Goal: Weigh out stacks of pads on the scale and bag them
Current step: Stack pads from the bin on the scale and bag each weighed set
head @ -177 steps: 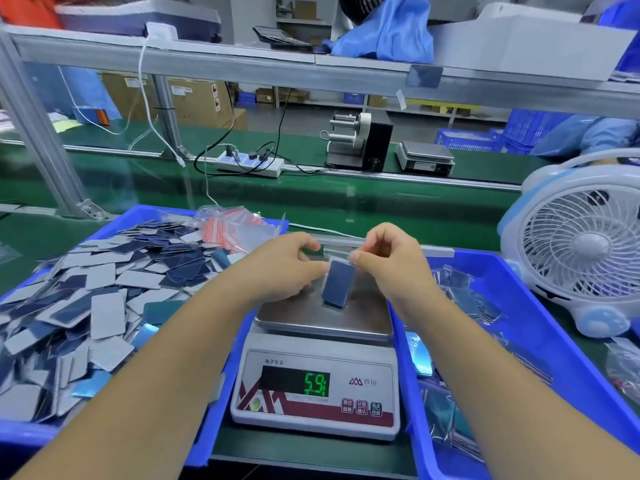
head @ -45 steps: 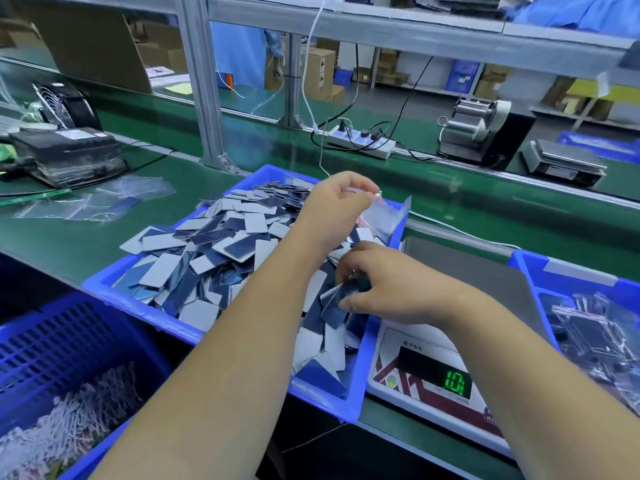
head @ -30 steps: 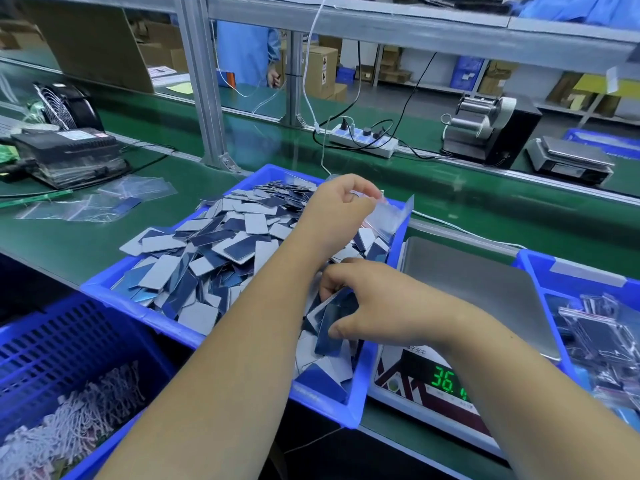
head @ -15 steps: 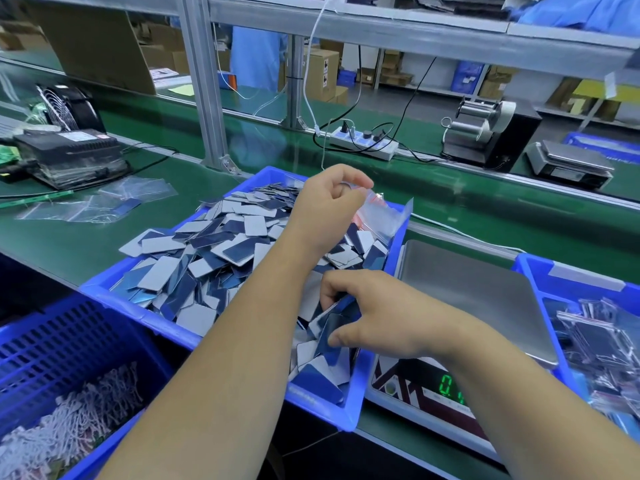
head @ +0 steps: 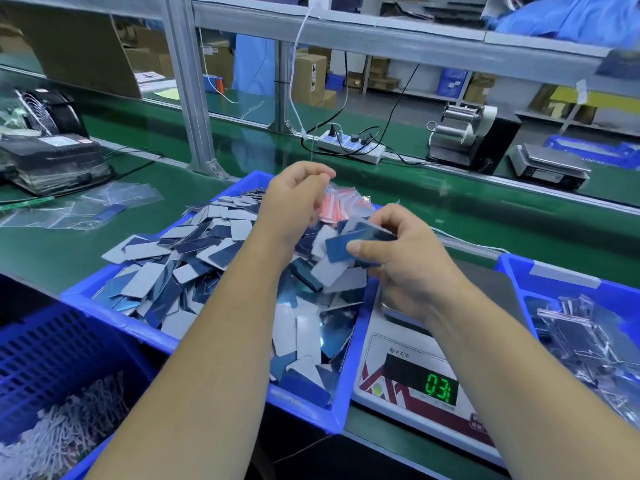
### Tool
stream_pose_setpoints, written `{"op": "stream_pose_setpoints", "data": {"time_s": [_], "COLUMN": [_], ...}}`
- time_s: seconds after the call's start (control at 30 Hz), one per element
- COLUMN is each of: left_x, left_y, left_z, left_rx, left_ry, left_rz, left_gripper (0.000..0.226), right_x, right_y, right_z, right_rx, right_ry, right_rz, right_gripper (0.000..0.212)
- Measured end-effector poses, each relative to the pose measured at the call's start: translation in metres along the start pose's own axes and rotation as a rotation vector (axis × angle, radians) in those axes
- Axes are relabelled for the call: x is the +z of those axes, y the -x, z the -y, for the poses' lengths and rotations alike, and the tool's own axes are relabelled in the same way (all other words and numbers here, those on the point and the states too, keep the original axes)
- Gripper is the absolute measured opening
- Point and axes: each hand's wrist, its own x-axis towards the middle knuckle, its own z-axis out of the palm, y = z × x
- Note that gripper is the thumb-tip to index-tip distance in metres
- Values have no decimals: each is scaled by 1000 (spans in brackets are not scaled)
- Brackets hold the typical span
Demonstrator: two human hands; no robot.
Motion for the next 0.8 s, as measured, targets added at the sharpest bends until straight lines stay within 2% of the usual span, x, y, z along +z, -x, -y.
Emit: {"op": "stream_pose_setpoints", "data": {"time_s": [0.1,0.17,0.27,0.37,0.6,0.8], "left_x": [8,14,25,48,96,102], "left_y": [4,9,16,22,29,38], "left_z": [-1,1,-1,-5,0,11], "left_rx": [-178,-174,-151,-54,53,78], "left_ry": [-151,-233,-181,-324,-659,-587], "left_rz": [207,325,447,567,682,696], "left_gripper": [18,24,33,37,21,11], "right_x": [-7,-15,-35,-62,-110,-123], "right_y": [-4,-5,-2,5,32,35], "right_z": [6,10,20,29,18,11], "right_rx": [-7,-16,-9,-11,-8,-15], "right_ry": [-28,-15,6,69,377,428], "right_rz": [-93,-137,-170,-192,-262,-299], "right_gripper": [38,36,34,34,31,56]}}
